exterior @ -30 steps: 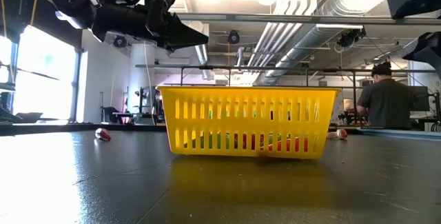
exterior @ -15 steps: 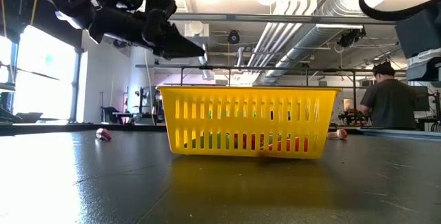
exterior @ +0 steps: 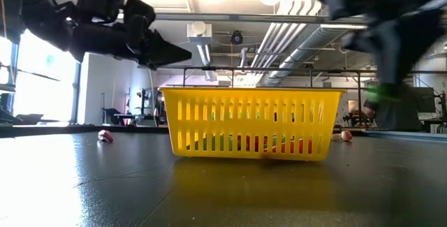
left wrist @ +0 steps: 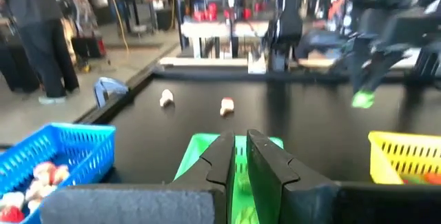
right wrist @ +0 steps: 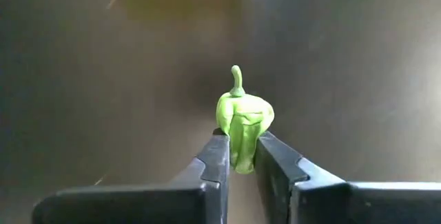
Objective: Sort produce into baskets
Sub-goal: Put the green chili pepper into the blue bin
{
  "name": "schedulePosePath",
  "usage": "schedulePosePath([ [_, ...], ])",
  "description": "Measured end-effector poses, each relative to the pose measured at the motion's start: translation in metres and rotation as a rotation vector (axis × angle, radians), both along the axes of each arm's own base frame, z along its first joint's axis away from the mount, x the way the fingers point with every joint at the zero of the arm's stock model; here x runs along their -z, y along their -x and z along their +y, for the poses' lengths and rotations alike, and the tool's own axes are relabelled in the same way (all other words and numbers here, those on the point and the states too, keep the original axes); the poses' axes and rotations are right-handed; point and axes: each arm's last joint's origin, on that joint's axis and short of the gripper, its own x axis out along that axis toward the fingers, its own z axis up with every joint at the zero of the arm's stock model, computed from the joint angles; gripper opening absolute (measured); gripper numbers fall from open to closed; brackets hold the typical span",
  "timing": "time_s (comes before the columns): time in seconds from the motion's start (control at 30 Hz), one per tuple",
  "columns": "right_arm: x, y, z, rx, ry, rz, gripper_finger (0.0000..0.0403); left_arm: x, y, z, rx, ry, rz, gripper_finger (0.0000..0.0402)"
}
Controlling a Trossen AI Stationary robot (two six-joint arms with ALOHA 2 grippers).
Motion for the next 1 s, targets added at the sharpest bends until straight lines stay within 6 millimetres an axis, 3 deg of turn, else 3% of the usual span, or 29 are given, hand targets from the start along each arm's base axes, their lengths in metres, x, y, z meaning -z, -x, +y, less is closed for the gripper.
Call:
schedulePosePath([
  [0.33, -0.008, -0.055, -0.104, 0.003, 0.112, -0.29, 0.002, -0.003, 0.01, -0.003, -0.001, 0.017, -0.135, 0.0023],
  [0.53, -0.003, -0.074, -0.157, 0.031, 0.129, -0.415, 0.0018, -0.003, 0.01, -0.003, -0.001, 0.017, -0.135, 0.0023],
  [0.7, 0.01, -0.086, -0.18, 0.019, 0.123, -0.411, 0.0018, -0.005, 0.01, -0.003, -0.001, 0.021, -0.152, 0.0023],
  [1.0, 0.025, -0.107, -0.2, 0.038, 0.063, -0.34, 0.0017, -0.005, 0.01, -0.002, -0.012, 0.022, -0.155, 0.0023],
])
